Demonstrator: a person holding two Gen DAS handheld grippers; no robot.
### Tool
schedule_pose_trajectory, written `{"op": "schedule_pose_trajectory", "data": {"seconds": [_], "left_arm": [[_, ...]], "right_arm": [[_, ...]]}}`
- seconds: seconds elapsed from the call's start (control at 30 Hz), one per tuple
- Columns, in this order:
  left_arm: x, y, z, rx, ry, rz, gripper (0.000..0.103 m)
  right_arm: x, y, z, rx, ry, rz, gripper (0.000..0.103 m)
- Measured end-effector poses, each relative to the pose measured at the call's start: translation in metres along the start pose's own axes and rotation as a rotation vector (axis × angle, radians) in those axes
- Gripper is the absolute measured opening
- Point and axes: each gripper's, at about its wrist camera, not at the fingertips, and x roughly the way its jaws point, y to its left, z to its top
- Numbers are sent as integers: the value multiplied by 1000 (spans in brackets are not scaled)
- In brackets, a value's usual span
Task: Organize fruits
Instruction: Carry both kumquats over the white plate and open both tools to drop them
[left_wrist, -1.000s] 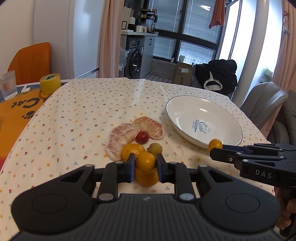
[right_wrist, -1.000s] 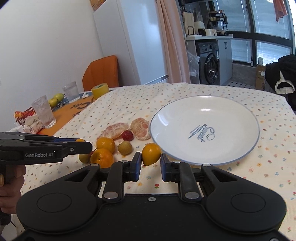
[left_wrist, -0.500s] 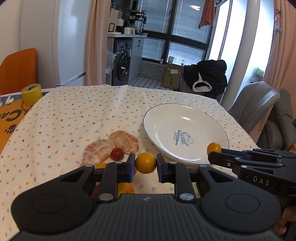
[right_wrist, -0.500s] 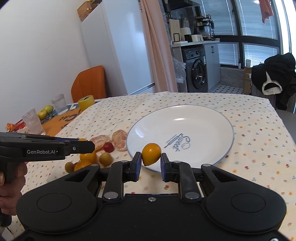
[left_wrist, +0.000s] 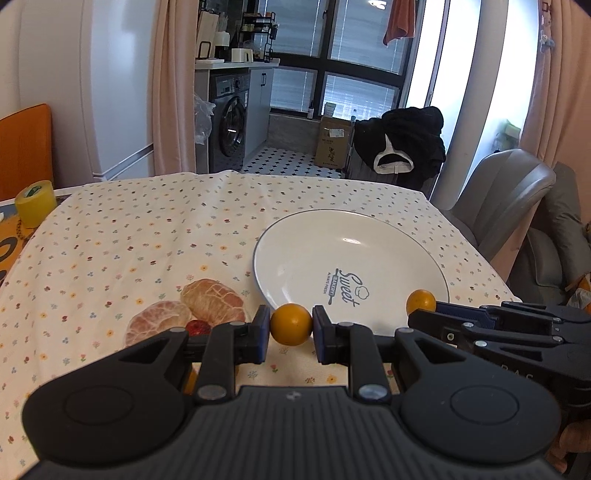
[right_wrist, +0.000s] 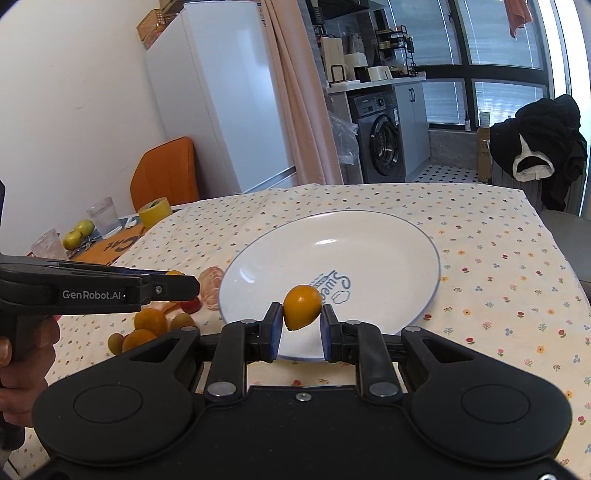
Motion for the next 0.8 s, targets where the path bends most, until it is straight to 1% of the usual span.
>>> {"op": "schedule_pose_trajectory", "data": {"seconds": [0.47,0.8], "left_arm": [[38,-16,6,12,59,-28,22],[49,-19,4,18,86,-38,23]], "right_arm": [[13,-17,2,26,24,-13,20],[13,-16,1,25,25,-22,21]]}}
